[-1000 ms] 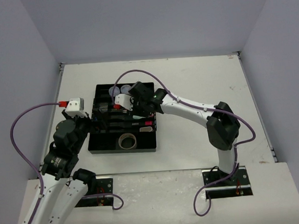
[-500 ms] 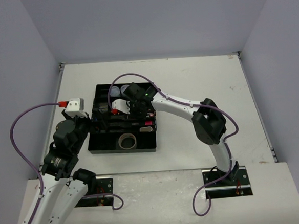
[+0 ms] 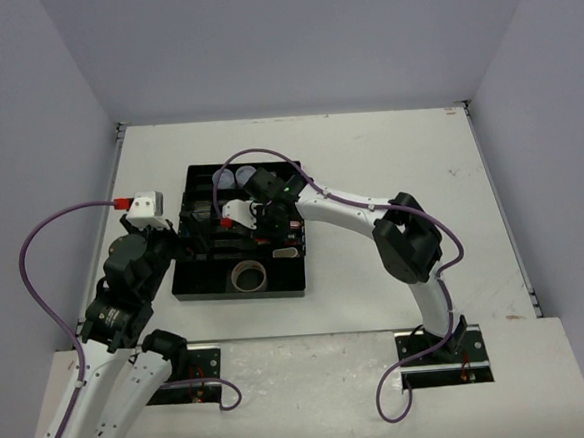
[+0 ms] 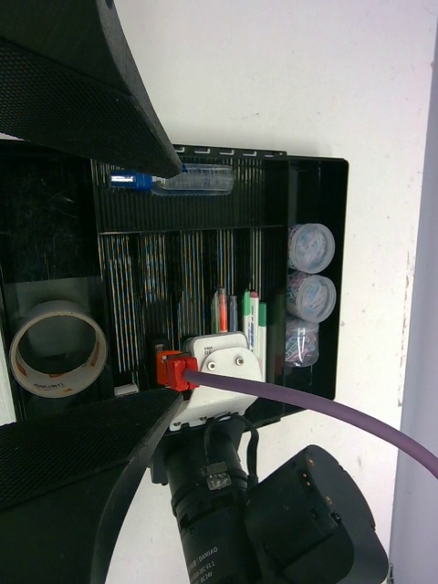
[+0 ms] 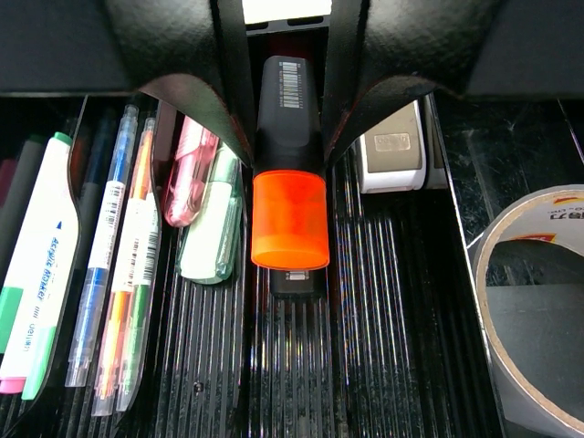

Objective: Sort the stationery into containers
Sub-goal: Place the pen in the storage box, then reset both arms

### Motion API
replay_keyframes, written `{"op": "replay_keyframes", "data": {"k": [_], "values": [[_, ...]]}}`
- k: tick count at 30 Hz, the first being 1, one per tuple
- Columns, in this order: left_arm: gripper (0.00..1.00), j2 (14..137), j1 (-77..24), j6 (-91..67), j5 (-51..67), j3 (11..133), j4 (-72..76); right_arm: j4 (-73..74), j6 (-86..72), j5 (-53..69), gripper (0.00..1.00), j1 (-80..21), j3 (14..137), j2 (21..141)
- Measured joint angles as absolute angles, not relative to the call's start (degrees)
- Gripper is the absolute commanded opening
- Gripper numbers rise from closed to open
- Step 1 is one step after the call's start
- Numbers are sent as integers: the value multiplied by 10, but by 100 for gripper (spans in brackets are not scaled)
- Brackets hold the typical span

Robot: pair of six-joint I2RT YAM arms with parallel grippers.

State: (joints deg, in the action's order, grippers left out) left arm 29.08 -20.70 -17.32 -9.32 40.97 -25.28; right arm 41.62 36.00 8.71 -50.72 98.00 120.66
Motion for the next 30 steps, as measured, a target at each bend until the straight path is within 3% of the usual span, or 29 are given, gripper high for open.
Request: {"op": "replay_keyframes", "data": {"k": [7,16,22,28,29,30], "values": [[100,291,-206,-173,-93,410,-253,416,355,87,46,-507,980,1207],[100,291,-206,-173,-93,410,-253,417,351,85,46,-507,980,1202],[100,291,-205,-173,-99,410,-253,394,322,61,51,-506,927,1106],[100,291,-195,-176,-143,410,-256,298,198,-2,67,-490,763,819],[100,291,-193,-179,-155,410,-258,280,170,-16,75,-483,737,771],[100,291,-192,-183,-171,410,-260,259,141,-27,89,-473,712,729]]}}
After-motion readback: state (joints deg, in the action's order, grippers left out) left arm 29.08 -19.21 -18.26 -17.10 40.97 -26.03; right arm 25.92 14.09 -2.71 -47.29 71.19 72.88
